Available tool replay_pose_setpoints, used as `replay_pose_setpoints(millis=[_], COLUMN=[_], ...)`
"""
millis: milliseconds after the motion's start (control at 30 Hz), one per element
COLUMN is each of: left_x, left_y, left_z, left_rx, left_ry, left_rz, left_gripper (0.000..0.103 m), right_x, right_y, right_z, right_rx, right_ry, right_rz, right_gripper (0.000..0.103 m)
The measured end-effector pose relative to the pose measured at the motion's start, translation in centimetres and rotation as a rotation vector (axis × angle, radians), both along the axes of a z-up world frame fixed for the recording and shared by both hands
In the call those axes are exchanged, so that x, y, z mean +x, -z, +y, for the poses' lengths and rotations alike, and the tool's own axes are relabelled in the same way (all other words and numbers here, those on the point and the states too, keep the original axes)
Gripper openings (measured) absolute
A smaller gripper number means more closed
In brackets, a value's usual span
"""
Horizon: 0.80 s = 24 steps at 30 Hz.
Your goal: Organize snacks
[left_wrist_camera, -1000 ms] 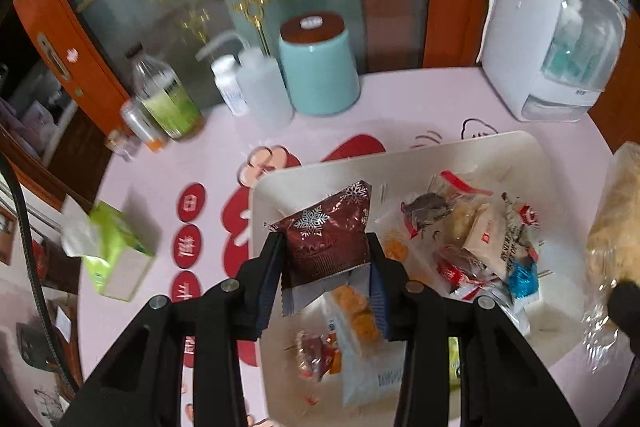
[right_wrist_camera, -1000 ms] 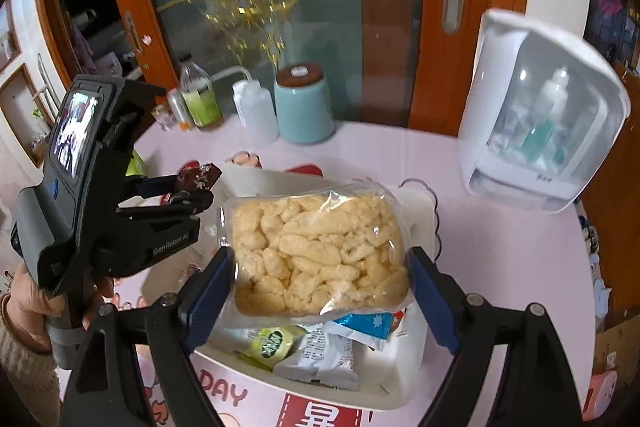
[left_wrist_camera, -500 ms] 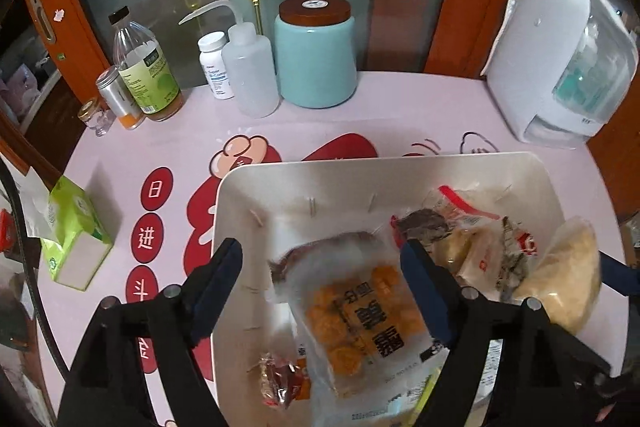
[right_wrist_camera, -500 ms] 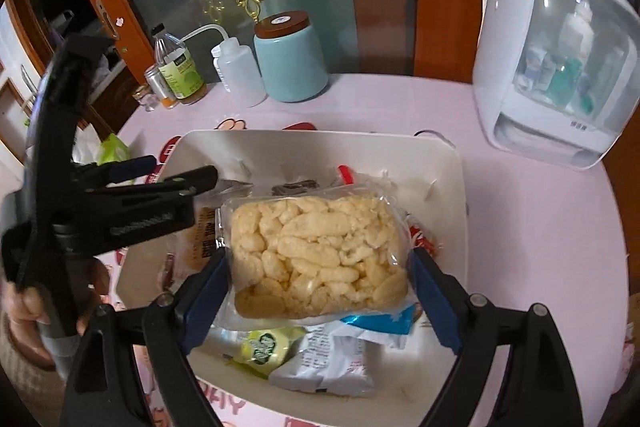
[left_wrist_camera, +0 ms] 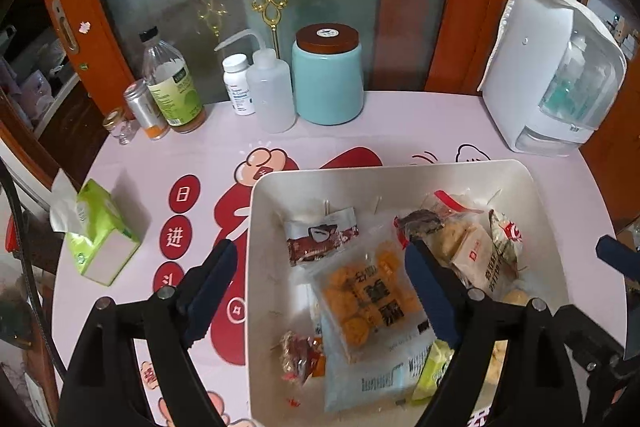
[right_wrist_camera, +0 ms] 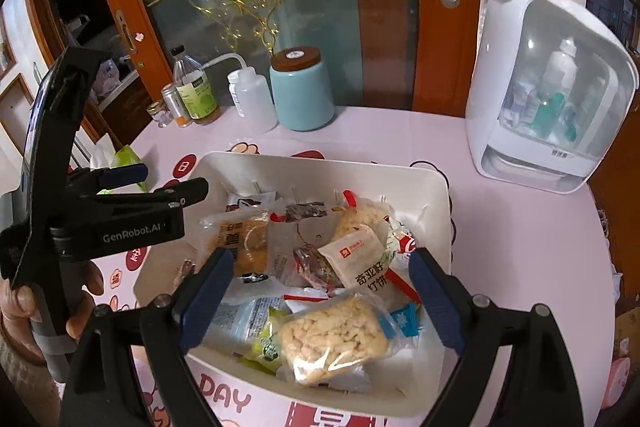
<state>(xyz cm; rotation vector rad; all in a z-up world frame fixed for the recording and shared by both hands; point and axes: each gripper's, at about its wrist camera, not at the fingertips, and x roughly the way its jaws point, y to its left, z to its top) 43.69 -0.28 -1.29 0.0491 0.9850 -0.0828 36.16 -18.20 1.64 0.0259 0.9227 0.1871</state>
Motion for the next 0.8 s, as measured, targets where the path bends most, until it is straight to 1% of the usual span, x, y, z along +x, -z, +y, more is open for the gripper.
replay_pose_setpoints(millis=[67,233,333,433,467,633,800], left_x=[-1.0,-4.3,-6.9,-10.4,-11.3,-17.0,-23.5], left_y=[-0.8,-4.0,-6.2,-8.2,-8.6,-10.6,-12.3], left_z=[0.1,0.4,0.4,0.3,0.3,0.2,0.3], left_rx=[0.014,0.0,0.004,0.008,0.01,0.015,-0.008], left_ry=[-0.015,-0.002,0.012,0.031,0.036,0.066,0.083], left_rz=[0.0,-0.036,-0.068,-0.098,-0.106,-0.14,-0.177], left_gripper=[0.087,0.087,0.088,0.094,0.094,0.094,0.094], right_x=[-1.0,-4.1,-6.6,-9.2,-10.2,-14.8,-19.8], right_y=[-0.8,-3.2,-4.8,-6.1,-6.5,-7.4,-7.2], right_z=[0.1,0.2,0.4,0.5,0.5,0.2,-0.2], right_rx=[0.002,0.012,0.011,0.01,0.009,0.009,0.016], right_ry=[0.002,0.007,0.009,0.009,0.01,0.023,0.041], right_rz=[-0.008,-0.037,-0.061,-0.074,-0.076,-0.08,-0.072], right_gripper=[0.09,0.09,0.09,0.09,0.09,0.09,0.09])
